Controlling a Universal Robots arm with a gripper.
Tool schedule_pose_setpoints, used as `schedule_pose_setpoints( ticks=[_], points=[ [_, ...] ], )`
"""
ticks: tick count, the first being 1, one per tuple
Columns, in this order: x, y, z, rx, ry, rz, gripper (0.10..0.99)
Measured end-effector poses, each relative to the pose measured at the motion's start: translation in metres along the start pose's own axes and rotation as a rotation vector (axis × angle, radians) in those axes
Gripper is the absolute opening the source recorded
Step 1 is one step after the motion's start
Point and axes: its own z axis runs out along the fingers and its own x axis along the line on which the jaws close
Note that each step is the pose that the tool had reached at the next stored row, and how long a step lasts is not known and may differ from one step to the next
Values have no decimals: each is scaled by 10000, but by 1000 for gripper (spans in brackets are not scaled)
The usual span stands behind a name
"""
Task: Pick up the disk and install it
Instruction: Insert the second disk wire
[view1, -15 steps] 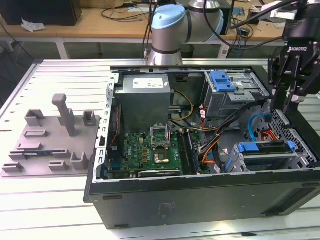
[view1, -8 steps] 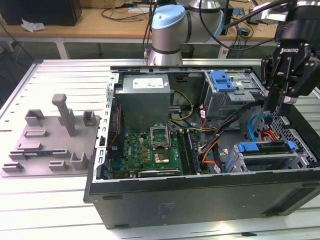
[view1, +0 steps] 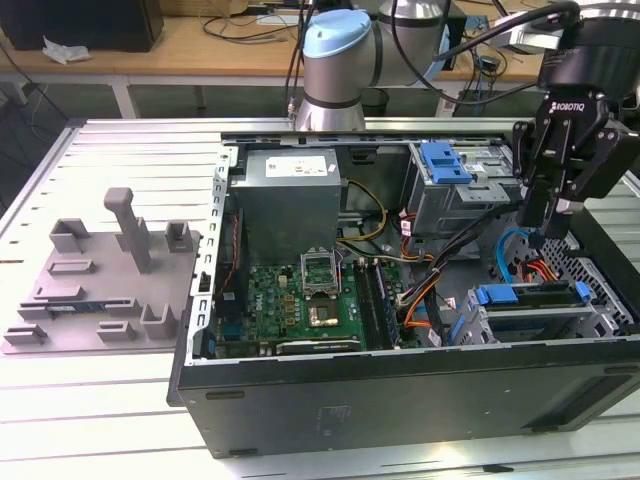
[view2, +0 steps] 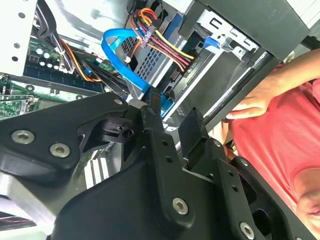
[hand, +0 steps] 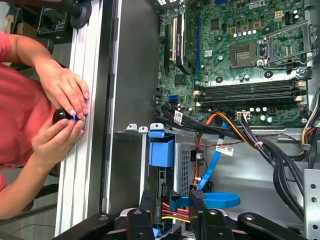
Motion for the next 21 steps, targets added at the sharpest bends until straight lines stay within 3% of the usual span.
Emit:
schedule_pose_setpoints(
  ticks=[3,6,9,12,13,17,21],
  points=[
    [0,2,2,23,-1,14,424],
    [-13,32,26,328,-9,175,424],
    [-19,83,39,404,-12,226,424],
    [-19,87,40,561,-18,337,424],
    [-19,87,40,571,-28,434,424],
    [-16,85,55,377,-68,818,424],
    [-11,67,63,334,-75,900,424]
  ],
)
